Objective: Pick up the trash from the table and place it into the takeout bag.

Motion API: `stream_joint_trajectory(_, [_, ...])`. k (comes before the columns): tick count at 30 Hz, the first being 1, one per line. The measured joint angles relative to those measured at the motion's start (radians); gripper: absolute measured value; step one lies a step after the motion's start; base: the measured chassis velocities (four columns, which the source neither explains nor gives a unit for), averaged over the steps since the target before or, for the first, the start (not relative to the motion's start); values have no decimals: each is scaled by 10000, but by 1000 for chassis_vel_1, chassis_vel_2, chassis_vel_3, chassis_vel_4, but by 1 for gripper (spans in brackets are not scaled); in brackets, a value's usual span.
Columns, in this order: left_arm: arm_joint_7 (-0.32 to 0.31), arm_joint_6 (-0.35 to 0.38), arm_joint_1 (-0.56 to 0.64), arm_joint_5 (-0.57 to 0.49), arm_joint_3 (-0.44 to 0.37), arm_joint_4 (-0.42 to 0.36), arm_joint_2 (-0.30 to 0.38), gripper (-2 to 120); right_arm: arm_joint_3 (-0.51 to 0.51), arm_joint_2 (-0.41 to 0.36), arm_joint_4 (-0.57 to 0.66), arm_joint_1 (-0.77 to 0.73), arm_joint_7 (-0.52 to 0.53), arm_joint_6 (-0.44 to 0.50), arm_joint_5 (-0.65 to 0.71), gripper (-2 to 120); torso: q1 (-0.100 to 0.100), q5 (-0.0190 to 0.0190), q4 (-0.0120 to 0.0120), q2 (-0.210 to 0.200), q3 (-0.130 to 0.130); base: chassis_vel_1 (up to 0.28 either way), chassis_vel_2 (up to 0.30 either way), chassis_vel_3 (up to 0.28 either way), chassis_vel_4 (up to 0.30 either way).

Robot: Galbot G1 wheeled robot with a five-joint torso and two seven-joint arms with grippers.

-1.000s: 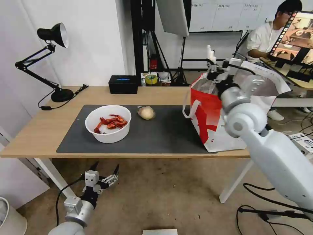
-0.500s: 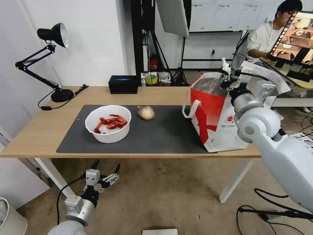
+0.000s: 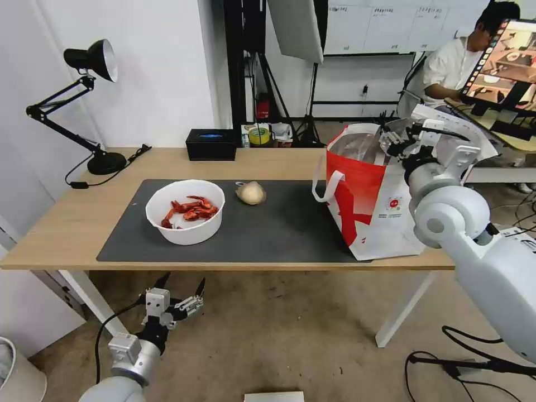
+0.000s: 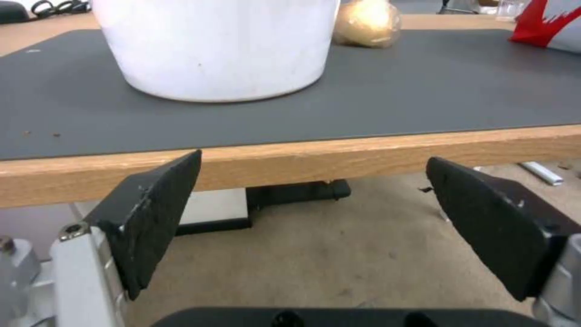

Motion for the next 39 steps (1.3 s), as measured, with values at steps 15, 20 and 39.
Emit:
stream_joint_trajectory(15, [4,1,52,-43,-75,-154,136,100,-246,-85,331,306,-1249,406,252,100,0,-1,0,0,0,0,0,0,0])
stream_joint_trajectory(20, [3,1,97,-44,-132,-178,110,100,-654,-135,650,532,-2237,752,301,100,0,-1,0,0,0,0,0,0,0])
stream_joint_trajectory(39, [3,-19,92,-47,-163,-197,3,100,-618,-127,2237,-3015,-4795,1824,-2655,100,0,1,-1,0,0,0,0,0,0])
